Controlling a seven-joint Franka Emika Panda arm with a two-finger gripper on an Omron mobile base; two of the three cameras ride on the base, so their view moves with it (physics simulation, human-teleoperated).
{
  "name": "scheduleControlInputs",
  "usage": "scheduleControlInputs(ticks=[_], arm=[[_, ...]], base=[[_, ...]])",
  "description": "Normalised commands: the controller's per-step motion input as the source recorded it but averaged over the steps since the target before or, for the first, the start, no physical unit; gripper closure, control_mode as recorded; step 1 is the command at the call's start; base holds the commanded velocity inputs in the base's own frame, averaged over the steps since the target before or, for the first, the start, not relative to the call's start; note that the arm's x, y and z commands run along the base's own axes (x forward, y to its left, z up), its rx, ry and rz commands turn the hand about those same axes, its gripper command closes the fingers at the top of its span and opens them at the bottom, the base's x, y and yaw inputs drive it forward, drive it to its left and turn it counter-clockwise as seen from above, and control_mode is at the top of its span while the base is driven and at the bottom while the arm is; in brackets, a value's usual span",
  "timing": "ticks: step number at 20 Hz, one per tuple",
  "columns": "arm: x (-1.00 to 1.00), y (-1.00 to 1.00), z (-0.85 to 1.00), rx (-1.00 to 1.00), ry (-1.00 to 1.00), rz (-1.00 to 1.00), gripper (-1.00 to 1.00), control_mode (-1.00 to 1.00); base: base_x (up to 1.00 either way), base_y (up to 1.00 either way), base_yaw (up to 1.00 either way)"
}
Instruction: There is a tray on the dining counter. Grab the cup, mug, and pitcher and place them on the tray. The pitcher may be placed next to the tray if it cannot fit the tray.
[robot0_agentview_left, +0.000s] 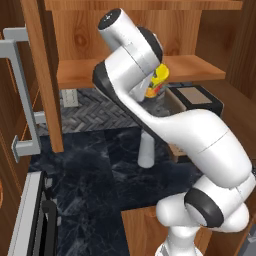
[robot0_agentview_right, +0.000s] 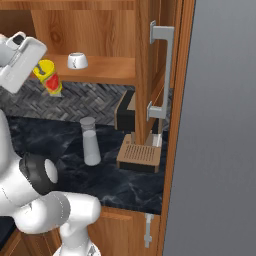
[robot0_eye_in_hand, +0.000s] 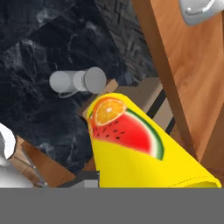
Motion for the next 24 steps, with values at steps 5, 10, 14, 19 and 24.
scheduleControlInputs(ticks=[5, 10, 14, 19, 24], arm=[[-0.49, -0.42, -0.42, 0.06, 0.05, -0.07, 1.00, -1.00], [-0.09, -0.16, -0.37, 0.05, 0.10, -0.04, 1.00, -1.00], [0.00, 0.00, -0.28, 0.03, 0.15, -0.04, 1.00, -1.00], [0.00, -0.06, -0.23, 0.02, 0.15, -0.02, 1.00, -1.00], [0.00, -0.01, -0.16, 0.00, 0.09, -0.02, 1.00, -1.00]], base=[[0.00, 0.00, 0.00], [0.00, 0.00, 0.00], [0.00, 0.00, 0.00], [0.00, 0.00, 0.00], [0.00, 0.00, 0.00]])
